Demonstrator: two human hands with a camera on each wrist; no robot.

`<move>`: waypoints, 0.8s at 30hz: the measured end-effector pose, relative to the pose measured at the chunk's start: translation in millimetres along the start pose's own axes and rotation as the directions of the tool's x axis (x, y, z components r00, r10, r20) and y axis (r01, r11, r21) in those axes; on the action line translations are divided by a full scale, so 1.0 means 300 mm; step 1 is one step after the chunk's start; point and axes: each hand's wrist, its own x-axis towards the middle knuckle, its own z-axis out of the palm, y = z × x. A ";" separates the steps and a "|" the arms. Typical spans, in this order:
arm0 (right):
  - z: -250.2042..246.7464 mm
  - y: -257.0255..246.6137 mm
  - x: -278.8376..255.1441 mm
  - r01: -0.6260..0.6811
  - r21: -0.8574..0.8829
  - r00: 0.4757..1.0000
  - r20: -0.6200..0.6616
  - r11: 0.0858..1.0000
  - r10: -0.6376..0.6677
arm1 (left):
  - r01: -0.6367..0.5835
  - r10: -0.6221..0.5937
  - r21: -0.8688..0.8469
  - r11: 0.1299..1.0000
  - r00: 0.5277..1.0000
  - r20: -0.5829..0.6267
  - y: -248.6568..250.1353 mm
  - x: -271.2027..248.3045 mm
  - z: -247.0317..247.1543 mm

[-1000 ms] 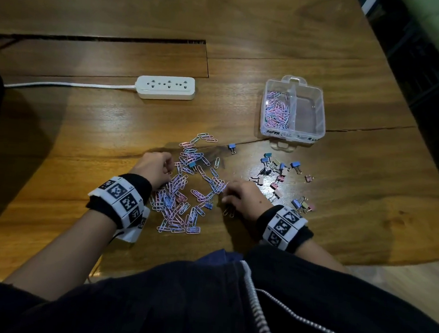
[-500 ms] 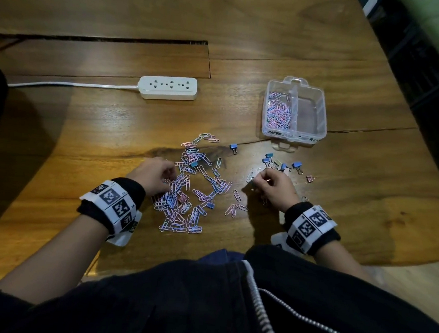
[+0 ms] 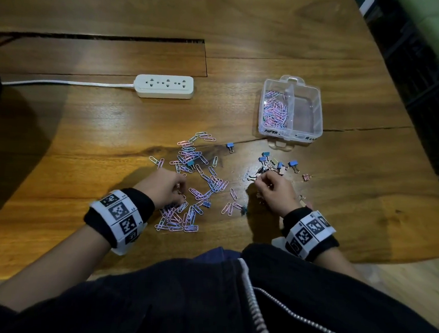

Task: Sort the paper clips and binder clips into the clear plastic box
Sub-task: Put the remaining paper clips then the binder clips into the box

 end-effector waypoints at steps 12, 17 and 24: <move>0.000 -0.055 -0.062 0.099 -0.298 0.954 0.300 0.949 -0.005 | -0.012 0.015 0.025 1.000 0.991 -0.132 0.013 0.013 -0.013; -0.027 -0.035 -0.036 0.074 -0.356 0.995 0.085 0.932 -0.046 | -0.088 0.051 -0.164 0.983 0.975 -0.216 0.080 0.046 -0.016; 0.121 -0.071 -0.076 0.313 -0.453 0.949 0.191 0.834 -0.252 | -0.161 0.067 -0.395 0.904 0.968 -0.242 0.253 0.140 0.013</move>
